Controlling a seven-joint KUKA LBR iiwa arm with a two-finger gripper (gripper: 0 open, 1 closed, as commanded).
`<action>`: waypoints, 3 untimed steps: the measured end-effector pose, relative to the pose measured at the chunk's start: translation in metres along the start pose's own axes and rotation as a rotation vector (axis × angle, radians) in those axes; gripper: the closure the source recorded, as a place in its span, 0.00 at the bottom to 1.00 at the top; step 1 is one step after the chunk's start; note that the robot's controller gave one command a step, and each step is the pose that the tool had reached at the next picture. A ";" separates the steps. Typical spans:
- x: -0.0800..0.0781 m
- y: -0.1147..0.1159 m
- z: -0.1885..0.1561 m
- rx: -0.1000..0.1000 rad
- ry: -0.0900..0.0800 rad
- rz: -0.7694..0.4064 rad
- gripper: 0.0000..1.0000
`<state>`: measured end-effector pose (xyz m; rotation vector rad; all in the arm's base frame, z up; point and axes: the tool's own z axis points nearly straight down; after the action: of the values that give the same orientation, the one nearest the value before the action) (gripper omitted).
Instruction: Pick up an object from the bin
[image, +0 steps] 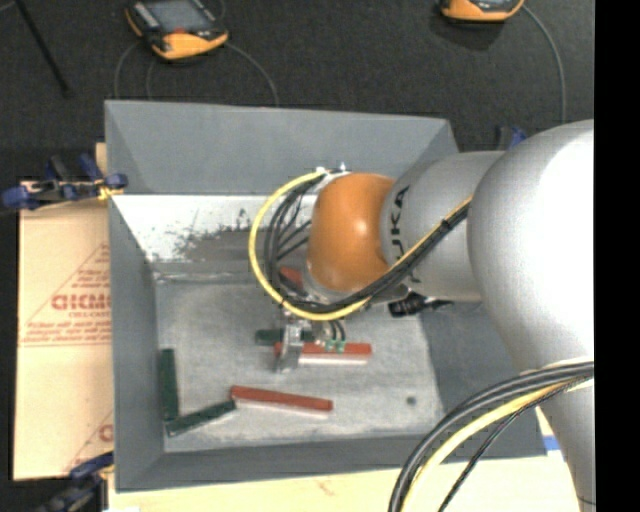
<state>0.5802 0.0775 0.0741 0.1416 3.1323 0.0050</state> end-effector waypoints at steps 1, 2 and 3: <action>0.000 0.000 0.000 0.000 0.000 0.001 1.00; 0.005 0.003 -0.101 0.002 0.003 0.001 1.00; 0.005 0.003 -0.101 0.002 0.003 0.001 1.00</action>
Offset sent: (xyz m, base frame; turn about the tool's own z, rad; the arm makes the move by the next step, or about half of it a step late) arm -0.0064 0.0032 0.1002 0.0030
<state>0.5749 0.0802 0.1750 0.1436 3.1352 0.0028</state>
